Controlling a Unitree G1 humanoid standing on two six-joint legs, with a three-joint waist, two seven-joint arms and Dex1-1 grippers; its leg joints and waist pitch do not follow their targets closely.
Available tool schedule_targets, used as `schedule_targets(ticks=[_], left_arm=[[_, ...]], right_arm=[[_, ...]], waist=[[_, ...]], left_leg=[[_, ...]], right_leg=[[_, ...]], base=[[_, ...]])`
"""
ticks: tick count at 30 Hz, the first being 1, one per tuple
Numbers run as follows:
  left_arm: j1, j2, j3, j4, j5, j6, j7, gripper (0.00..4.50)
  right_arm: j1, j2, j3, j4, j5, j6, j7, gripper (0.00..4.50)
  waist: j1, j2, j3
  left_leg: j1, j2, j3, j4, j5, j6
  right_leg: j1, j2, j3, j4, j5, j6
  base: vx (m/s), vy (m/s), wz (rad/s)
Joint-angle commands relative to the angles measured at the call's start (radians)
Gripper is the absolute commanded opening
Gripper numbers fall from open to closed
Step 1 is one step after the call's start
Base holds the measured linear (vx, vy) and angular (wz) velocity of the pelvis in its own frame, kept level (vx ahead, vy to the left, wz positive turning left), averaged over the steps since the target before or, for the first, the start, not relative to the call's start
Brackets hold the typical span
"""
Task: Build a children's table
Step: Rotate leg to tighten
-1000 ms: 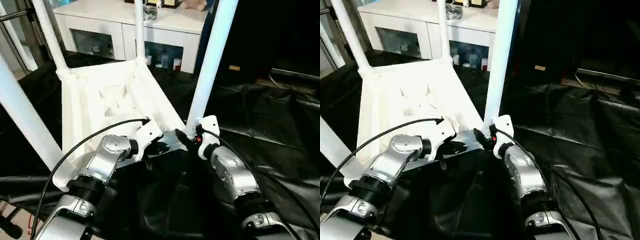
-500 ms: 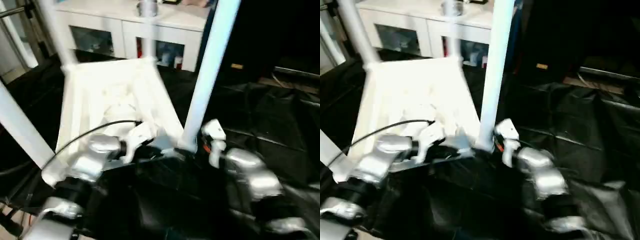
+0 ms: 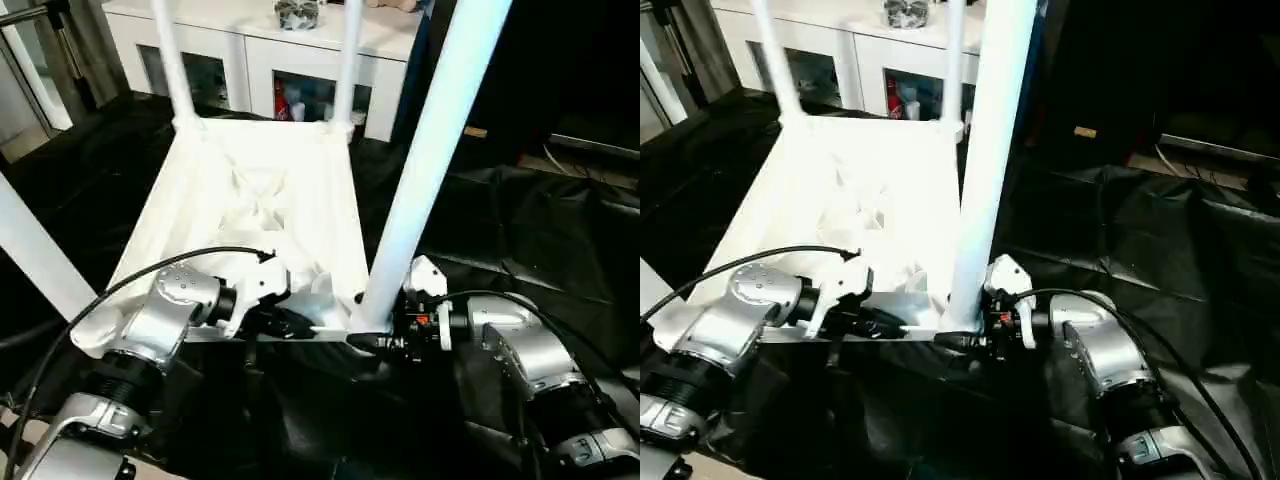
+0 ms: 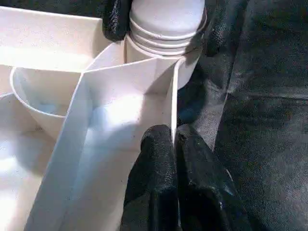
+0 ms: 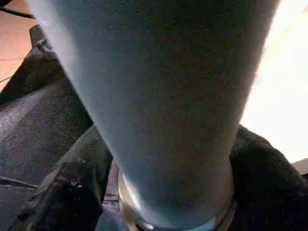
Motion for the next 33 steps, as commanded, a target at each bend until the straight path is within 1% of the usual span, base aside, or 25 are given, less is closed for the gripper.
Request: schedule_targets(ticks=[1, 4, 8, 9, 10, 11, 12, 13, 14, 15, 16, 17, 18, 19, 20, 21, 22, 23, 25, 26, 28, 29, 31, 32, 33], left_arm=[[0.0, -0.016, -0.027, -0.005, -0.028, -0.008, -0.022, 0.0], [-0.002, -0.022, -0.022, 0.0, -0.029, -0.008, -0.004, 0.0], [-0.006, -0.038, -0.016, 0.012, -0.021, -0.01, 0.04, 0.0], [-0.009, -0.047, -0.011, 0.02, -0.016, -0.01, 0.063, 0.0], [-0.022, -0.073, 0.0, 0.046, 0.002, -0.012, 0.132, 0.0], [-0.029, -0.09, 0.007, 0.055, 0.007, -0.008, 0.171, 0.0], [-0.033, -0.101, 0.012, 0.061, 0.009, -0.005, 0.195, 0.0], [-0.036, -0.113, 0.014, 0.062, 0.008, 0.0, 0.213, 0.0], [-0.037, -0.121, 0.014, 0.062, 0.009, 0.0, 0.224, 0.0], [-0.038, -0.132, 0.013, 0.06, 0.011, 0.001, 0.239, 0.0], [-0.039, -0.138, 0.012, 0.06, 0.012, 0.003, 0.247, 0.0], [-0.042, -0.173, 0.007, 0.057, 0.023, 0.012, 0.299, 0.0], [-0.043, -0.191, 0.004, 0.054, 0.029, 0.017, 0.326, 0.0], [-0.043, -0.21, 0.0, 0.048, 0.035, 0.024, 0.351, 0.0], [-0.043, -0.231, -0.003, 0.045, 0.048, 0.033, 0.384, 0.0], [-0.043, -0.234, -0.003, 0.044, 0.05, 0.035, 0.389, 0.0], [-0.041, -0.257, -0.005, 0.037, 0.061, 0.045, 0.419, 0.0], [-0.04, -0.269, -0.006, 0.033, 0.064, 0.049, 0.44, 0.0], [-0.034, -0.285, -0.01, 0.021, 0.061, 0.061, 0.455, 0.0], [-0.032, -0.289, -0.012, 0.016, 0.059, 0.065, 0.457, 0.0], [-0.028, -0.29, -0.014, 0.01, 0.062, 0.066, 0.461, 0.0], [-0.026, -0.289, -0.015, 0.008, 0.059, 0.061, 0.455, 0.0], [-0.017, -0.277, -0.015, -0.001, 0.054, 0.049, 0.428, 0.0], [-0.011, -0.266, -0.015, -0.006, 0.047, 0.041, 0.405, 0.0], [-0.008, -0.26, -0.016, -0.011, 0.044, 0.039, 0.392, 0.0]], right_arm=[[0.004, 0.013, 0.052, 0.006, -0.003, 0.022, 0.036, 3.27], [0.01, 0.023, 0.046, 0.008, 0.002, 0.026, 0.029, 2.94], [0.019, 0.034, 0.047, 0.01, 0.002, 0.036, 0.004, 2.77], [0.019, 0.043, 0.044, 0.017, -0.004, 0.038, -0.022, 2.75], [0.008, 0.081, 0.024, 0.063, -0.038, 0.026, -0.141, 2.74], [0.0, 0.104, 0.011, 0.094, -0.06, 0.007, -0.218, 2.73], [-0.005, 0.118, 0.003, 0.113, -0.074, -0.006, -0.266, 2.72], [-0.012, 0.135, -0.009, 0.134, -0.085, -0.012, -0.322, 2.71], [-0.018, 0.148, -0.019, 0.149, -0.089, -0.011, -0.361, 2.71], [-0.024, 0.166, -0.033, 0.167, -0.092, -0.006, -0.412, 2.7], [-0.027, 0.176, -0.041, 0.175, -0.091, -0.004, -0.437, 2.7], [-0.034, 0.224, -0.063, 0.198, -0.095, -0.013, -0.541, 2.7], [-0.035, 0.249, -0.07, 0.207, -0.101, -0.024, -0.591, 2.7], [-0.035, 0.274, -0.069, 0.215, -0.112, -0.042, -0.642, 2.7], [-0.035, 0.298, -0.063, 0.222, -0.129, -0.05, -0.681, 2.7], [-0.035, 0.302, -0.063, 0.222, -0.129, -0.05, -0.683, 2.7], [-0.032, 0.334, -0.062, 0.22, -0.129, -0.054, -0.702, 2.7], [-0.032, 0.349, -0.06, 0.22, -0.125, -0.061, -0.707, 2.7], [-0.03, 0.367, -0.058, 0.216, -0.11, -0.068, -0.691, 2.7], [-0.03, 0.372, -0.059, 0.216, -0.104, -0.069, -0.686, 3.05], [-0.034, 0.381, -0.067, 0.222, -0.093, -0.063, -0.682, 3.42], [-0.035, 0.379, -0.067, 0.221, -0.092, -0.061, -0.677, 3.42], [-0.036, 0.361, -0.056, 0.215, -0.102, -0.065, -0.664, 3.6], [-0.036, 0.344, -0.05, 0.206, -0.102, -0.067, -0.64, 3.78], [-0.035, 0.335, -0.048, 0.201, -0.104, -0.069, -0.625, 3.78]], waist=[[0.003, -0.003, -0.048], [0.004, -0.003, -0.048], [0.005, -0.003, -0.047], [0.005, -0.003, -0.047], [0.002, -0.002, -0.045], [-0.001, -0.002, -0.042], [-0.004, -0.003, -0.037], [-0.01, -0.004, -0.036], [-0.014, -0.006, -0.035], [-0.017, -0.005, -0.035], [-0.019, -0.005, -0.034], [-0.02, -0.005, -0.034], [-0.023, -0.003, -0.033], [-0.025, -0.005, -0.035], [-0.026, -0.005, -0.035], [-0.025, -0.004, -0.035], [-0.025, -0.002, -0.036], [-0.024, -0.001, -0.037], [-0.022, -0.001, -0.039], [-0.021, -0.001, -0.04], [-0.021, 0.0, -0.041], [-0.02, 0.001, -0.042], [-0.02, 0.001, -0.04], [-0.02, 0.002, -0.04], [-0.021, 0.002, -0.04]], left_leg=[[-0.001, 0.03, 0.0, -0.057, -0.093, 0.087], [-0.001, 0.03, 0.0, -0.056, -0.087, 0.09], [-0.001, 0.03, 0.0, -0.057, -0.096, 0.084], [0.0, 0.03, 0.0, -0.058, -0.102, 0.081], [-0.001, 0.03, 0.0, -0.059, -0.11, 0.072], [0.0, 0.028, 0.0, -0.062, -0.129, 0.063], [0.002, 0.027, -0.004, -0.068, -0.182, 0.034], [0.003, 0.027, -0.008, -0.072, -0.221, 0.008], [0.001, 0.027, -0.01, -0.074, -0.236, 0.0], [0.005, 0.027, -0.01, -0.075, -0.257, -0.004], [0.008, 0.027, -0.011, -0.075, -0.273, -0.003], [0.007, 0.027, -0.011, -0.075, -0.272, -0.003], [0.006, 0.028, -0.011, -0.078, -0.268, -0.01], [0.004, 0.026, -0.014, -0.079, -0.265, -0.014], [0.004, 0.026, -0.012, -0.078, -0.258, -0.014], [0.006, 0.026, -0.011, -0.077, -0.258, -0.013], [0.005, 0.025, -0.009, -0.076, -0.256, -0.005], [0.003, 0.025, -0.01, -0.076, -0.248, 0.001], [0.004, 0.025, -0.008, -0.075, -0.233, 0.011], [0.004, 0.025, -0.008, -0.074, -0.226, 0.015], [-0.001, 0.024, -0.007, -0.072, -0.193, 0.027], [0.0, 0.024, -0.006, -0.071, -0.185, 0.032], [-0.001, 0.024, -0.006, -0.073, -0.192, 0.033], [0.0, 0.024, -0.006, -0.073, -0.2, 0.033], [-0.001, 0.025, -0.007, -0.073, -0.204, 0.032]], right_leg=[[0.044, -0.049, 0.042, -0.053, 0.008, -0.284], [0.044, -0.048, 0.042, -0.052, 0.015, -0.287], [0.045, -0.049, 0.042, -0.054, -0.003, -0.284], [0.044, -0.049, 0.042, -0.055, -0.015, -0.281], [0.041, -0.05, 0.043, -0.057, -0.034, -0.276], [0.039, -0.051, 0.044, -0.062, -0.061, -0.273], [0.038, -0.054, 0.043, -0.073, -0.16, -0.25], [0.039, -0.058, 0.044, -0.079, -0.252, -0.225], [0.04, -0.057, 0.043, -0.083, -0.289, -0.21], [0.034, -0.057, 0.045, -0.089, -0.327, -0.191], [0.03, -0.056, 0.047, -0.093, -0.353, -0.18], [0.03, -0.056, 0.048, -0.093, -0.355, -0.176], [0.027, -0.056, 0.049, -0.094, -0.354, -0.171], [0.031, -0.056, 0.046, -0.093, -0.361, -0.163], [0.029, -0.054, 0.047, -0.094, -0.348, -0.161], [0.026, -0.053, 0.048, -0.094, -0.34, -0.162], [0.027, -0.052, 0.049, -0.093, -0.321, -0.167], [0.029, -0.052, 0.049, -0.091, -0.305, -0.169], [0.028, -0.05, 0.049, -0.088, -0.264, -0.179], [0.03, -0.05, 0.048, -0.087, -0.249, -0.182], [0.034, -0.048, 0.048, -0.08, -0.188, -0.196], [0.034, -0.048, 0.048, -0.078, -0.166, -0.202], [0.035, -0.048, 0.047, -0.08, -0.173, -0.204], [0.035, -0.049, 0.047, -0.081, -0.182, -0.204], [0.035, -0.049, 0.047, -0.082, -0.186, -0.203]], base=[[0.0, 0.0, 0.0], [0.0, 0.0, 0.0], [0.0, 0.0, 0.0], [0.0, 0.0, 0.0], [0.0, 0.0, 0.0], [0.0, 0.0, 0.0], [0.0, 0.0, 0.0], [0.0, 0.0, 0.0], [0.0, 0.0, 0.0], [0.0, 0.0, 0.0], [0.0, 0.0, 0.0], [0.0, 0.0, 0.0], [0.0, 0.0, 0.0], [0.0, 0.0, 0.0], [0.0, 0.0, 0.0], [0.0, 0.0, 0.0], [0.0, 0.0, 0.0], [0.0, 0.0, 0.0], [0.0, 0.0, 0.0], [0.0, 0.0, 0.0], [0.0, 0.0, 0.0], [0.0, 0.0, 0.0], [0.0, 0.0, 0.0], [0.0, 0.0, 0.0], [0.0, 0.0, 0.0]])
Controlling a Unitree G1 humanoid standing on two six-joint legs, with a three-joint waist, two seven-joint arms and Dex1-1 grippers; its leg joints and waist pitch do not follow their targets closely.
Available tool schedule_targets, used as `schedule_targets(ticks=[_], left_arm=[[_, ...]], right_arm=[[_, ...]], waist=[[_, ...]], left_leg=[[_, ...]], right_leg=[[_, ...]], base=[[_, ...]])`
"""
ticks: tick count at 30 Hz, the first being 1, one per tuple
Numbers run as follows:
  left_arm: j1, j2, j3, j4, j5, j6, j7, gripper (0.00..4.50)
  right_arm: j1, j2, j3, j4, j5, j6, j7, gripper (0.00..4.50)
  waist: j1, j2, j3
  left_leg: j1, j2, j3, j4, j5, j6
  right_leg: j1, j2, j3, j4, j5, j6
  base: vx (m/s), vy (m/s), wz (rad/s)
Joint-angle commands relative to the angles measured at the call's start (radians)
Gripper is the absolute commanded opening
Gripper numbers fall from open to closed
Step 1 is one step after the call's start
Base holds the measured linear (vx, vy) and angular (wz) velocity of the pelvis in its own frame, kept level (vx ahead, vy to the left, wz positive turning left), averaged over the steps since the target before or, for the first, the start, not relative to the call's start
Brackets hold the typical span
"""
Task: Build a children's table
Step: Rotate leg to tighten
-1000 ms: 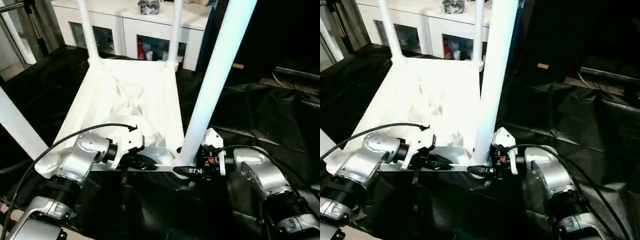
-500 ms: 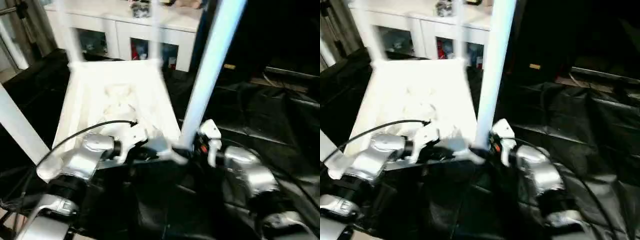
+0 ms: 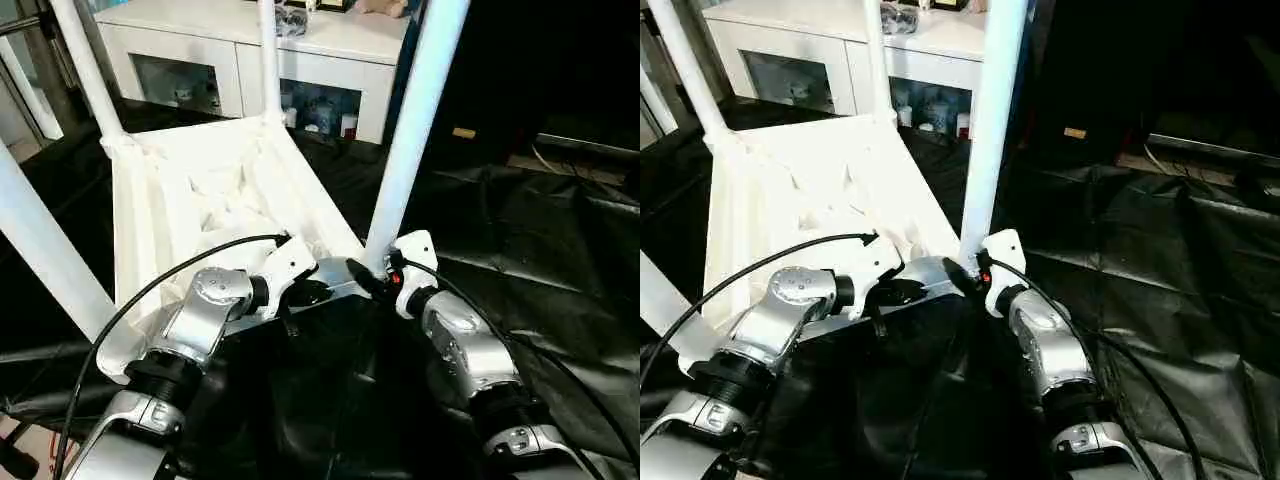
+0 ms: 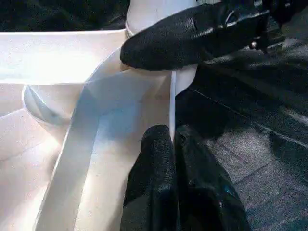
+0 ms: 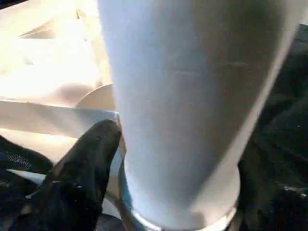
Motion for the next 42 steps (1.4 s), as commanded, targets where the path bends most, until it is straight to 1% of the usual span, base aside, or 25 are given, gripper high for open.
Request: schedule_targets(ticks=[1, 3, 5, 6, 7, 8, 9, 11, 12, 14, 20, 21, 25, 26, 31, 32, 33, 34, 35, 36, 37, 38, 39, 40, 42], left_arm=[[0.008, -0.075, -0.062, -0.032, -0.06, -0.045, -0.047, 0.0], [0.021, -0.043, -0.065, -0.049, -0.079, -0.052, -0.106, 0.0], [0.029, -0.022, -0.067, -0.06, -0.088, -0.053, -0.143, 0.0], [0.033, -0.006, -0.07, -0.063, -0.092, -0.059, -0.167, 0.0], [0.035, 0.003, -0.072, -0.065, -0.093, -0.063, -0.18, 0.0], [0.036, 0.016, -0.071, -0.064, -0.096, -0.069, -0.199, 0.0], [0.037, 0.028, -0.07, -0.064, -0.098, -0.074, -0.216, 0.0], [0.036, 0.047, -0.064, -0.057, -0.104, -0.079, -0.248, 0.0], [0.035, 0.056, -0.062, -0.054, -0.106, -0.081, -0.264, 0.0], [0.037, 0.084, -0.06, -0.054, -0.12, -0.079, -0.324, 0.0], [0.034, 0.148, -0.061, -0.05, -0.14, -0.079, -0.438, 0.0], [0.033, 0.151, -0.061, -0.049, -0.14, -0.08, -0.441, 0.0], [0.034, 0.154, -0.059, -0.051, -0.142, -0.081, -0.445, 0.0], [0.035, 0.155, -0.056, -0.053, -0.145, -0.081, -0.44, 0.0], [0.038, 0.147, -0.05, -0.053, -0.145, -0.084, -0.411, 0.0], [0.037, 0.14, -0.048, -0.05, -0.14, -0.081, -0.388, 0.0], [0.03, 0.125, -0.046, -0.038, -0.117, -0.081, -0.326, 0.0], [0.022, 0.107, -0.04, -0.031, -0.104, -0.069, -0.277, 0.0], [0.02, 0.102, -0.038, -0.029, -0.1, -0.066, -0.263, 0.0], [0.011, 0.082, -0.03, -0.024, -0.094, -0.052, -0.222, 0.0], [0.011, 0.082, -0.03, -0.024, -0.094, -0.052, -0.222, 0.0], [0.011, 0.082, -0.03, -0.024, -0.094, -0.052, -0.222, 0.0], [0.002, 0.054, -0.026, -0.021, -0.087, -0.038, -0.175, 0.0], [-0.004, 0.03, -0.027, -0.019, -0.078, -0.029, -0.137, 0.0], [-0.011, -0.002, -0.028, -0.014, -0.065, -0.02, -0.081, 0.0]], right_arm=[[0.009, 0.049, 0.125, 0.021, -0.007, 0.032, 0.115, 3.78], [0.02, 0.002, 0.136, -0.021, 0.021, 0.033, 0.232, 3.78], [0.035, -0.035, 0.152, -0.062, 0.042, 0.036, 0.325, 3.78], [0.044, -0.062, 0.163, -0.088, 0.054, 0.041, 0.384, 3.78], [0.049, -0.078, 0.17, -0.103, 0.061, 0.044, 0.417, 3.78], [0.053, -0.099, 0.177, -0.113, 0.062, 0.037, 0.449, 3.78], [0.056, -0.118, 0.182, -0.121, 0.061, 0.031, 0.481, 3.78], [0.061, -0.151, 0.189, -0.135, 0.068, 0.043, 0.543, 3.78], [0.064, -0.166, 0.193, -0.143, 0.074, 0.052, 0.575, 3.78], [0.066, -0.198, 0.198, -0.158, 0.087, 0.074, 0.645, 3.78], [0.051, -0.254, 0.206, -0.169, 0.102, 0.1, 0.742, 3.78], [0.047, -0.253, 0.204, -0.164, 0.1, 0.096, 0.742, 3.78], [0.043, -0.25, 0.198, -0.16, 0.102, 0.099, 0.747, 3.44], [0.044, -0.245, 0.194, -0.166, 0.112, 0.115, 0.748, 3.27], [0.057, -0.226, 0.194, -0.17, 0.115, 0.119, 0.721, 2.84], [0.06, -0.216, 0.19, -0.165, 0.109, 0.11, 0.698, 2.84], [0.059, -0.185, 0.176, -0.132, 0.084, 0.083, 0.609, 2.73], [0.055, -0.159, 0.163, -0.107, 0.069, 0.072, 0.539, 2.71], [0.054, -0.151, 0.159, -0.1, 0.065, 0.07, 0.518, 2.68], [0.048, -0.126, 0.145, -0.073, 0.049, 0.066, 0.442, 2.68], [0.048, -0.126, 0.145, -0.073, 0.049, 0.066, 0.442, 2.67], [0.048, -0.126, 0.145, -0.073, 0.049, 0.066, 0.442, 2.66], [0.041, -0.092, 0.13, -0.042, 0.031, 0.055, 0.343, 2.66], [0.038, -0.057, 0.113, -0.025, 0.026, 0.07, 0.262, 2.66], [0.04, -0.012, 0.099, -0.017, 0.024, 0.083, 0.179, 2.65]], waist=[[0.001, -0.002, -0.036], [0.001, -0.004, -0.039], [0.003, -0.003, -0.04], [0.005, -0.006, -0.042], [0.005, -0.006, -0.042], [0.008, -0.007, -0.044], [0.01, -0.005, -0.042], [0.013, -0.007, -0.041], [0.014, -0.006, -0.039], [0.015, -0.008, -0.039], [0.024, -0.006, -0.041], [0.024, -0.007, -0.042], [0.024, -0.009, -0.045], [0.025, -0.012, -0.044], [0.027, -0.011, -0.045], [0.027, -0.011, -0.045], [0.026, -0.011, -0.044], [0.023, -0.009, -0.043], [0.02, -0.009, -0.041], [0.015, -0.008, -0.038], [0.011, -0.009, -0.037], [0.009, -0.01, -0.036], [0.007, -0.01, -0.036], [0.006, -0.007, -0.033], [0.001, -0.007, -0.032]], left_leg=[[-0.009, 0.026, -0.007, -0.072, -0.203, 0.038], [-0.01, 0.027, -0.007, -0.069, -0.193, 0.045], [-0.009, 0.027, -0.005, -0.066, -0.165, 0.065], [-0.012, 0.026, -0.003, -0.061, -0.128, 0.088], [-0.012, 0.026, -0.003, -0.061, -0.128, 0.088], [-0.011, 0.025, -0.002, -0.058, -0.106, 0.102], [-0.011, 0.027, -0.001, -0.058, -0.105, 0.111], [-0.011, 0.027, -0.002, -0.06, -0.123, 0.109], [-0.009, 0.03, -0.003, -0.062, -0.143, 0.099], [-0.009, 0.03, -0.003, -0.063, -0.147, 0.093], [-0.007, 0.032, 0.0, -0.059, -0.119, 0.094], [-0.008, 0.032, 0.001, -0.058, -0.112, 0.094], [-0.009, 0.03, 0.0, -0.055, -0.082, 0.099], [-0.01, 0.03, 0.001, -0.054, -0.076, 0.105], [-0.011, 0.03, 0.0, -0.053, -0.068, 0.105], [-0.01, 0.03, 0.0, -0.053, -0.071, 0.104], [-0.011, 0.03, 0.0, -0.054, -0.075, 0.101], [-0.009, 0.03, 0.0, -0.056, -0.099, 0.089], [-0.01, 0.03, -0.002, -0.058, -0.111, 0.078], [-0.01, 0.03, -0.004, -0.063, -0.142, 0.054], [-0.006, 0.03, -0.005, -0.066, -0.174, 0.035], [-0.007, 0.028, -0.006, -0.067, -0.187, 0.031], [-0.005, 0.03, -0.005, -0.067, -0.203, 0.025], [-0.005, 0.028, -0.007, -0.069, -0.218, 0.019], [-0.006, 0.028, -0.009, -0.073, -0.23, 0.008]], right_leg=[[0.032, -0.049, 0.045, -0.081, -0.19, -0.201], [0.035, -0.048, 0.044, -0.078, -0.165, -0.204], [0.036, -0.047, 0.044, -0.073, -0.107, -0.218], [0.039, -0.046, 0.044, -0.067, -0.044, -0.236], [0.039, -0.046, 0.044, -0.067, -0.044, -0.236], [0.041, -0.046, 0.043, -0.063, -0.016, -0.245], [0.04, -0.047, 0.043, -0.064, -0.013, -0.252], [0.04, -0.048, 0.042, -0.065, -0.043, -0.252], [0.038, -0.049, 0.042, -0.067, -0.078, -0.251], [0.039, -0.049, 0.042, -0.068, -0.088, -0.249], [0.039, -0.047, 0.04, -0.058, -0.039, -0.268], [0.038, -0.047, 0.04, -0.056, -0.026, -0.272], [0.04, -0.048, 0.039, -0.051, 0.012, -0.282], [0.041, -0.047, 0.039, -0.051, 0.017, -0.284], [0.041, -0.048, 0.039, -0.05, 0.014, -0.281], [0.04, -0.049, 0.039, -0.05, 0.011, -0.28], [0.039, -0.049, 0.039, -0.051, 0.003, -0.279], [0.036, -0.051, 0.04, -0.056, -0.028, -0.276], [0.036, -0.052, 0.041, -0.058, -0.052, -0.272], [0.037, -0.053, 0.041, -0.065, -0.11, -0.256], [0.035, -0.054, 0.041, -0.071, -0.169, -0.241], [0.036, -0.052, 0.041, -0.074, -0.196, -0.232], [0.032, -0.053, 0.043, -0.077, -0.223, -0.219], [0.03, -0.053, 0.044, -0.081, -0.254, -0.208], [0.03, -0.052, 0.044, -0.085, -0.285, -0.194]], base=[[0.0, 0.0, 0.0], [0.0, 0.0, 0.0], [0.0, 0.0, 0.0], [0.0, 0.0, 0.0], [0.0, 0.0, 0.0], [0.0, 0.0, 0.0], [0.0, 0.0, 0.0], [0.0, 0.0, 0.0], [0.0, 0.0, 0.0], [0.0, 0.0, 0.0], [0.0, 0.0, 0.0], [0.0, 0.0, 0.0], [0.0, 0.0, 0.0], [0.0, 0.0, 0.0], [0.0, 0.0, 0.0], [0.0, 0.0, 0.0], [0.0, 0.0, 0.0], [0.0, 0.0, 0.0], [0.0, 0.0, 0.0], [0.0, 0.0, 0.0], [0.0, 0.0, 0.0], [0.0, 0.0, 0.0], [0.0, 0.0, 0.0], [0.0, 0.0, 0.0], [0.0, 0.0, 0.0]])
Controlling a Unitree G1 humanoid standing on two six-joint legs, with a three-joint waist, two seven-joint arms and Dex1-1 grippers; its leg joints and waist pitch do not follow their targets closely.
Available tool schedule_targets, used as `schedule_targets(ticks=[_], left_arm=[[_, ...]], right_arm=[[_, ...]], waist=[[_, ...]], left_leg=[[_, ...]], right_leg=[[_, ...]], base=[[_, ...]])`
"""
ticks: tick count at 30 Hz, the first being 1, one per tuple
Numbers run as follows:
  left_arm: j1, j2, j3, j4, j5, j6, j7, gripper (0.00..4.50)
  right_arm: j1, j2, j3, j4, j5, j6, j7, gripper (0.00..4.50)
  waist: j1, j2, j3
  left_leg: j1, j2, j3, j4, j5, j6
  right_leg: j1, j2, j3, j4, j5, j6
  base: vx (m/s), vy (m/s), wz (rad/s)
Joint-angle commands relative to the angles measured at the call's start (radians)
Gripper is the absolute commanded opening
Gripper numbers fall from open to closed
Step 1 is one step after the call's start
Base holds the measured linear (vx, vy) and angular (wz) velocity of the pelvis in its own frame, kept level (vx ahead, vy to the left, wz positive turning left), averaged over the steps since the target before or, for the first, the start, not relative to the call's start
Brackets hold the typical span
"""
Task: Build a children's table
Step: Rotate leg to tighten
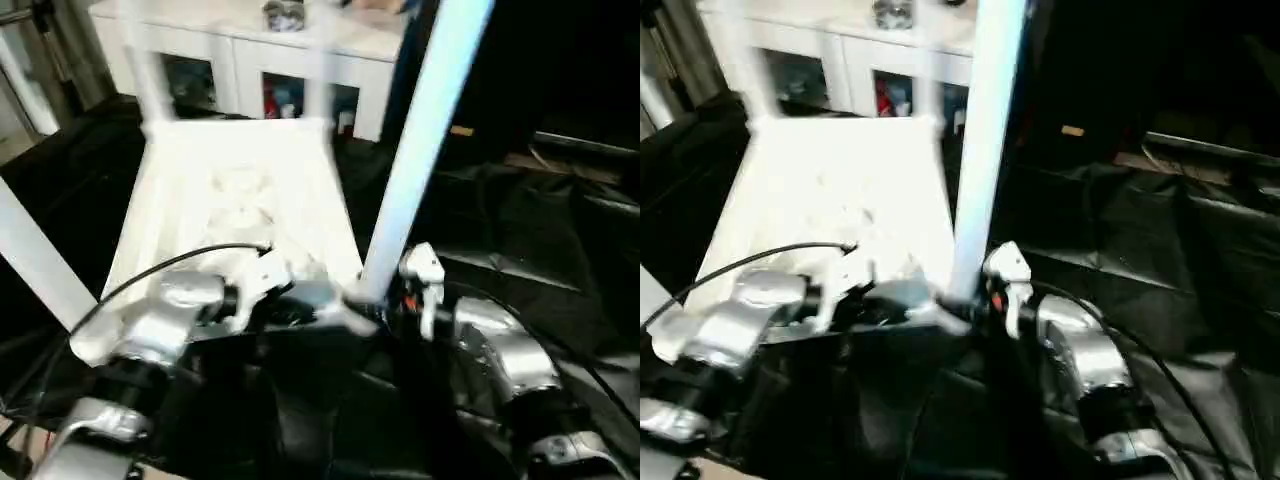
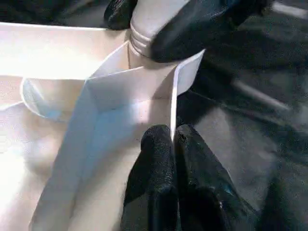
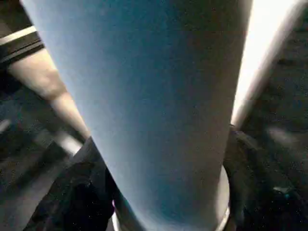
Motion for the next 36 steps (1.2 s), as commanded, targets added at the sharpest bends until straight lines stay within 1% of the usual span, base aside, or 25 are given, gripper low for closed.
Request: schedule_targets(ticks=[1, 3, 4, 7, 8, 9, 10, 11, 12, 13, 15, 16, 17, 18, 19, 21, 24, 25, 26, 29, 30, 33, 34, 35, 36], left_arm=[[-0.03, -0.104, -0.034, -0.001, -0.01, 0.011, 0.109, 0.0], [-0.034, -0.135, -0.033, 0.005, 0.0, 0.019, 0.158, 0.0], [-0.034, -0.152, -0.034, 0.005, 0.004, 0.024, 0.181, 0.0], [-0.025, -0.184, -0.047, -0.014, 0.002, 0.038, 0.2, 0.0], [-0.024, -0.185, -0.048, -0.016, 0.004, 0.037, 0.196, 0.0], [-0.021, -0.183, -0.049, -0.019, 0.006, 0.036, 0.19, 0.0], [-0.02, -0.181, -0.049, -0.021, 0.007, 0.035, 0.185, 0.0], [-0.017, -0.174, -0.051, -0.025, 0.006, 0.033, 0.171, 0.0], [-0.015, -0.169, -0.051, -0.027, 0.005, 0.032, 0.164, 0.0], [-0.012, -0.158, -0.052, -0.03, 0.001, 0.028, 0.146, 0.0], [-0.008, -0.143, -0.055, -0.036, -0.004, 0.027, 0.117, 0.0], [-0.002, -0.118, -0.061, -0.042, -0.008, 0.019, 0.074, 0.0], [-0.002, -0.118, -0.061, -0.042, -0.008, 0.019, 0.074, 0.0], [0.002, -0.105, -0.065, -0.046, -0.009, 0.015, 0.053, 0.0], [0.004, -0.088, -0.067, -0.047, -0.009, 0.011, 0.032, 0.0], [0.007, -0.058, -0.066, -0.051, -0.02, 0.002, -0.015, 0.0], [0.011, -0.022, -0.07, -0.054, -0.032, -0.017, -0.083, 0.0], [0.012, -0.003, -0.073, -0.053, -0.035, -0.026, -0.117, 0.0], [0.012, -0.003, -0.073, -0.053, -0.035, -0.026, -0.117, 0.0], [0.016, 0.04, -0.078, -0.061, -0.05, -0.049, -0.199, 0.0], [0.017, 0.051, -0.075, -0.06, -0.056, -0.053, -0.218, 0.0], [0.013, 0.072, -0.064, -0.052, -0.068, -0.062, -0.249, 0.0], [0.012, 0.078, -0.061, -0.049, -0.072, -0.065, -0.257, 0.0], [0.012, 0.078, -0.061, -0.049, -0.072, -0.065, -0.257, 0.0], [0.006, 0.091, -0.055, -0.041, -0.078, -0.069, -0.273, 0.0]], right_arm=[[0.009, 0.092, 0.067, 0.046, -0.048, 0.035, -0.094, 2.65], [0.009, 0.13, 0.064, 0.051, -0.055, 0.043, -0.15, 2.65], [0.008, 0.15, 0.068, 0.055, -0.062, 0.042, -0.174, 2.65], [0.003, 0.177, 0.1, 0.065, -0.085, 0.009, -0.194, 2.65], [0.0, 0.179, 0.094, 0.066, -0.08, 0.006, -0.194, 2.65], [-0.002, 0.181, 0.084, 0.064, -0.069, 0.01, -0.187, 3.0], [-0.003, 0.182, 0.077, 0.062, -0.06, 0.015, -0.182, 3.21], [-0.004, 0.18, 0.065, 0.053, -0.04, 0.026, -0.16, 3.21], [-0.003, 0.174, 0.065, 0.046, -0.035, 0.031, -0.146, 3.21], [0.0, 0.16, 0.072, 0.033, -0.034, 0.038, -0.122, 3.43], [0.004, 0.135, 0.091, 0.019, -0.042, 0.035, -0.082, 3.53], [0.01, 0.096, 0.113, -0.002, -0.041, 0.029, -0.014, 3.53], [0.01, 0.096, 0.113, -0.002, -0.041, 0.029, -0.014, 3.53], [0.013, 0.078, 0.121, -0.011, -0.038, 0.024, 0.023, 3.53], [0.019, 0.051, 0.13, -0.029, -0.025, 0.025, 0.083, 3.53], [0.027, -0.008, 0.146, -0.065, -0.006, 0.026, 0.194, 3.53], [0.032, -0.068, 0.156, -0.091, 0.012, 0.041, 0.296, 3.53], [0.033, -0.094, 0.153, -0.1, 0.016, 0.048, 0.345, 3.53], [0.033, -0.094, 0.153, -0.1, 0.016, 0.048, 0.345, 3.53], [0.037, -0.136, 0.154, -0.113, 0.023, 0.059, 0.411, 3.53], [0.039, -0.149, 0.157, -0.117, 0.026, 0.064, 0.433, 3.53], [0.042, -0.173, 0.166, -0.124, 0.027, 0.076, 0.47, 3.53], [0.042, -0.178, 0.169, -0.126, 0.029, 0.077, 0.477, 3.53], [0.042, -0.178, 0.169, -0.126, 0.029, 0.077, 0.477, 3.53], [0.041, -0.184, 0.176, -0.125, 0.03, 0.077, 0.487, 3.39]], waist=[[0.003, 0.0, -0.037], [0.003, 0.001, -0.036], [0.003, 0.001, -0.038], [0.003, 0.002, -0.04], [0.004, 0.002, -0.04], [0.005, 0.003, -0.041], [0.005, 0.003, -0.042], [0.005, 0.005, -0.042], [0.005, 0.005, -0.042], [0.005, 0.005, -0.041], [0.005, 0.005, -0.041], [0.005, 0.008, -0.041], [0.006, 0.006, -0.042], [0.006, 0.005, -0.043], [0.006, 0.008, -0.044], [0.008, 0.006, -0.046], [0.009, 0.004, -0.05], [0.009, 0.004, -0.05], [0.01, 0.004, -0.049], [0.015, 0.003, -0.049], [0.019, 0.005, -0.047], [0.026, 0.003, -0.047], [0.028, 0.0, -0.047], [0.029, 0.001, -0.047], [0.03, 0.002, -0.048]], left_leg=[[0.0, 0.027, -0.008, -0.075, -0.238, -0.001], [-0.002, 0.026, -0.008, -0.077, -0.238, 0.003], [-0.003, 0.025, -0.009, -0.076, -0.234, 0.005], [-0.004, 0.024, -0.007, -0.074, -0.218, 0.014], [-0.006, 0.024, -0.007, -0.074, -0.214, 0.016], [-0.007, 0.024, -0.007, -0.073, -0.201, 0.022], [-0.007, 0.024, -0.007, -0.073, -0.194, 0.026], [-0.007, 0.024, -0.006, -0.073, -0.185, 0.033], [-0.007, 0.024, -0.006, -0.073, -0.185, 0.033], [-0.008, 0.024, -0.006, -0.074, -0.193, 0.035], [-0.008, 0.025, -0.007, -0.074, -0.201, 0.037], [-0.008, 0.025, -0.007, -0.074, -0.199, 0.036], [-0.007, 0.024, -0.007, -0.073, -0.201, 0.039], [-0.009, 0.025, -0.006, -0.071, -0.182, 0.044], [-0.009, 0.025, -0.006, -0.07, -0.17, 0.049], [-0.01, 0.024, -0.003, -0.064, -0.136, 0.074], [-0.012, 0.023, -0.004, -0.059, -0.099, 0.1], [-0.011, 0.025, -0.003, -0.059, -0.091, 0.109], [-0.011, 0.024, -0.003, -0.058, -0.09, 0.112], [-0.009, 0.027, -0.002, -0.059, -0.107, 0.112], [-0.008, 0.029, -0.002, -0.06, -0.112, 0.107], [-0.006, 0.031, 0.0, -0.06, -0.11, 0.097], [-0.007, 0.03, 0.001, -0.059, -0.108, 0.095], [-0.007, 0.03, 0.0, -0.06, -0.11, 0.093], [-0.006, 0.031, 0.0, -0.06, -0.106, 0.089]], right_leg=[[0.028, -0.052, 0.046, -0.09, -0.297, -0.179], [0.027, -0.051, 0.047, -0.092, -0.29, -0.175], [0.028, -0.05, 0.046, -0.091, -0.285, -0.171], [0.028, -0.049, 0.047, -0.088, -0.244, -0.175], [0.03, -0.049, 0.046, -0.087, -0.236, -0.176], [0.031, -0.049, 0.046, -0.085, -0.213, -0.181], [0.032, -0.048, 0.047, -0.083, -0.199, -0.184], [0.033, -0.047, 0.046, -0.081, -0.168, -0.192], [0.033, -0.046, 0.046, -0.081, -0.165, -0.194], [0.034, -0.047, 0.045, -0.082, -0.172, -0.194], [0.034, -0.048, 0.046, -0.083, -0.181, -0.193], [0.035, -0.048, 0.046, -0.082, -0.179, -0.194], [0.036, -0.047, 0.044, -0.083, -0.175, -0.194], [0.037, -0.048, 0.045, -0.079, -0.144, -0.201], [0.037, -0.048, 0.045, -0.077, -0.119, -0.211], [0.04, -0.046, 0.045, -0.07, -0.046, -0.229], [0.045, -0.045, 0.042, -0.062, 0.01, -0.25], [0.043, -0.045, 0.042, -0.061, 0.028, -0.263], [0.043, -0.046, 0.041, -0.061, 0.027, -0.267], [0.043, -0.047, 0.041, -0.061, 0.0, -0.274], [0.042, -0.047, 0.041, -0.061, -0.01, -0.274], [0.041, -0.047, 0.04, -0.059, -0.007, -0.276], [0.041, -0.046, 0.04, -0.058, -0.006, -0.275], [0.041, -0.046, 0.04, -0.058, -0.01, -0.274], [0.041, -0.048, 0.04, -0.057, -0.01, -0.273]], base=[[0.0, 0.0, 0.0], [0.0, 0.0, 0.0], [0.0, 0.0, 0.0], [0.0, 0.0, 0.0], [0.0, 0.0, 0.0], [0.0, 0.0, 0.0], [0.0, 0.0, 0.0], [0.0, 0.0, 0.0], [0.0, 0.0, 0.0], [0.0, 0.0, 0.0], [0.0, 0.0, 0.0], [0.0, 0.0, 0.0], [0.0, 0.0, 0.0], [0.0, 0.0, 0.0], [0.0, 0.0, 0.0], [0.0, 0.0, 0.0], [0.0, 0.0, 0.0], [0.0, 0.0, 0.0], [0.0, 0.0, 0.0], [0.0, 0.0, 0.0], [0.0, 0.0, 0.0], [0.0, 0.0, 0.0], [0.0, 0.0, 0.0], [0.0, 0.0, 0.0], [0.0, 0.0, 0.0]])
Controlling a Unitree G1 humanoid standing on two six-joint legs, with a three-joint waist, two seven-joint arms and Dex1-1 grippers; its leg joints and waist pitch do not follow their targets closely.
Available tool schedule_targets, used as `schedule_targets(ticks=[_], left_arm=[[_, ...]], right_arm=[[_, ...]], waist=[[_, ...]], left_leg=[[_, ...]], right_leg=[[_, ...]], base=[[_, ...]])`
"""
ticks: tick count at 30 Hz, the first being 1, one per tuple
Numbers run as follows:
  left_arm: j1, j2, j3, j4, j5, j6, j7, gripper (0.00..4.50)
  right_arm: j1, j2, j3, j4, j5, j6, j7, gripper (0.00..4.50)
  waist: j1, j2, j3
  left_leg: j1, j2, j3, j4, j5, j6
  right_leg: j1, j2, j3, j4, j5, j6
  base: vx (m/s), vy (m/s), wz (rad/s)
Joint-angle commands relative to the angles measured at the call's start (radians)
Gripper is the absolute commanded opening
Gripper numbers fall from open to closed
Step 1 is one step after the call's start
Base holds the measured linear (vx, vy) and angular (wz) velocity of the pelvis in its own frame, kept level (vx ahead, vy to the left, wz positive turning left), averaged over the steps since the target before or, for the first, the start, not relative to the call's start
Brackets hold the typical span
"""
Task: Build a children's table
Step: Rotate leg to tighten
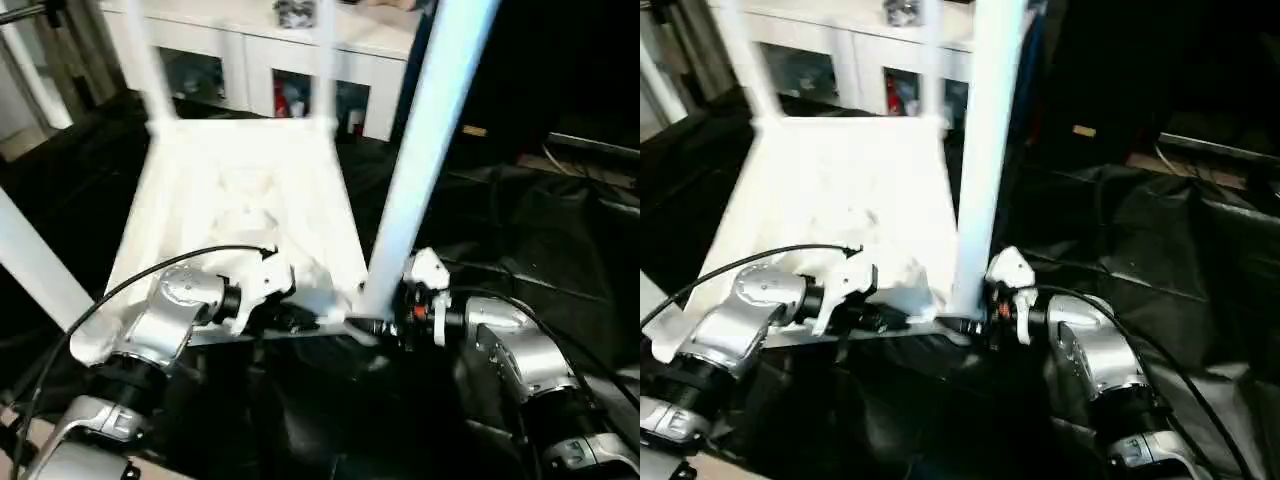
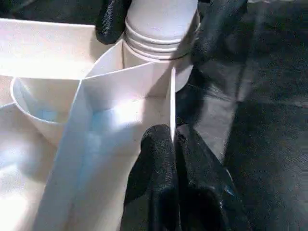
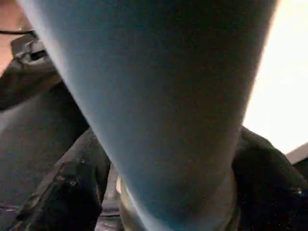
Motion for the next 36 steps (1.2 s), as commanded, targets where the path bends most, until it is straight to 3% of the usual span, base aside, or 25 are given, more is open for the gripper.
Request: schedule_targets(ticks=[1, 7, 12, 14, 18, 20, 21, 22, 25, 29, 30, 36], left_arm=[[-0.005, -0.01, -0.015, -0.006, -0.022, -0.011, -0.019, 0.0], [-0.007, 0.007, -0.013, 0.003, -0.035, -0.021, -0.034, 0.0], [-0.001, -0.016, -0.008, 0.007, -0.025, -0.027, 0.024, 0.0], [-0.002, -0.034, -0.005, 0.014, -0.013, -0.022, 0.07, 0.0], [-0.007, -0.087, 0.003, 0.03, 0.004, -0.012, 0.174, 0.0], [-0.009, -0.116, 0.004, 0.034, 0.011, -0.006, 0.224, 0.0], [-0.011, -0.133, 0.002, 0.035, 0.017, -0.003, 0.251, 0.0], [-0.012, -0.138, 0.002, 0.036, 0.02, -0.002, 0.261, 0.0], [-0.025, -0.202, -0.006, 0.053, 0.046, 0.001, 0.373, 0.0], [-0.038, -0.267, -0.007, 0.065, 0.065, 0.004, 0.459, 0.0], [-0.038, -0.283, -0.01, 0.064, 0.066, 0.005, 0.469, 0.0], [-0.025, -0.243, -0.021, 0.043, 0.046, -0.022, 0.371, 0.0]], right_arm=[[0.019, 0.005, 0.059, -0.002, 0.0, 0.016, 0.039, 3.29], [0.022, 0.015, 0.055, -0.012, 0.016, 0.041, 0.06, 2.92], [0.032, 0.049, 0.038, 0.003, 0.005, 0.017, -0.02, 2.77], [0.023, 0.081, 0.018, 0.048, -0.021, -0.007, -0.117, 2.73], [0.003, 0.155, -0.032, 0.127, -0.057, -0.019, -0.326, 2.72], [-0.001, 0.187, -0.047, 0.149, -0.068, -0.018, -0.408, 2.72], [-0.001, 0.207, -0.055, 0.155, -0.071, -0.013, -0.453, 2.72], [-0.002, 0.214, -0.056, 0.157, -0.073, -0.013, -0.469, 2.72], [-0.011, 0.28, -0.074, 0.195, -0.1, -0.012, -0.649, 2.72], [-0.025, 0.332, -0.073, 0.231, -0.119, -0.05, -0.722, 2.72], [-0.028, 0.345, -0.072, 0.236, -0.117, -0.069, -0.727, 3.07], [-0.037, 0.327, -0.086, 0.207, -0.077, -0.059, -0.663, 3.59]], waist=[[0.002, 0.001, -0.049], [0.004, -0.002, -0.051], [0.004, -0.001, -0.05], [0.001, 0.001, -0.047], [-0.014, 0.004, -0.04], [-0.018, 0.004, -0.038], [-0.02, 0.01, -0.037], [-0.024, 0.004, -0.035], [-0.025, 0.007, -0.036], [-0.026, 0.008, -0.039], [-0.023, 0.008, -0.04], [-0.018, 0.015, -0.045]], left_leg=[[0.002, 0.029, 0.001, -0.059, -0.107, 0.08], [0.001, 0.028, 0.001, -0.055, -0.08, 0.087], [0.002, 0.028, 0.001, -0.056, -0.089, 0.081], [0.002, 0.028, 0.0, -0.06, -0.119, 0.066], [0.004, 0.028, -0.007, -0.073, -0.221, -0.002], [0.005, 0.027, -0.009, -0.076, -0.25, -0.011], [0.009, 0.026, -0.01, -0.076, -0.28, -0.016], [0.01, 0.025, -0.01, -0.076, -0.296, -0.015], [0.008, 0.026, -0.011, -0.078, -0.287, -0.021], [0.006, 0.023, -0.01, -0.077, -0.273, -0.012], [0.008, 0.024, -0.008, -0.075, -0.27, -0.007], [0.0, 0.022, -0.007, -0.073, -0.21, 0.02]], right_leg=[[0.045, -0.048, 0.042, -0.054, -0.002, -0.277], [0.047, -0.048, 0.041, -0.049, 0.04, -0.286], [0.046, -0.049, 0.041, -0.051, 0.021, -0.285], [0.044, -0.05, 0.042, -0.057, -0.024, -0.277], [0.039, -0.054, 0.045, -0.078, -0.22, -0.223], [0.037, -0.053, 0.044, -0.083, -0.269, -0.206], [0.033, -0.054, 0.045, -0.088, -0.314, -0.191], [0.03, -0.052, 0.046, -0.093, -0.341, -0.178], [0.027, -0.052, 0.048, -0.094, -0.341, -0.166], [0.029, -0.05, 0.048, -0.093, -0.313, -0.163], [0.026, -0.051, 0.049, -0.093, -0.302, -0.165], [0.035, -0.047, 0.048, -0.082, -0.187, -0.183]], base=[[0.0, 0.0, 0.0], [0.0, 0.0, 0.0], [0.0, 0.0, 0.0], [0.0, 0.0, 0.0], [0.0, 0.0, 0.0], [0.0, 0.0, 0.0], [0.0, 0.0, 0.0], [0.0, 0.0, 0.0], [0.0, 0.0, 0.0], [0.0, 0.0, 0.0], [0.0, 0.0, 0.0], [0.0, 0.0, 0.0]])
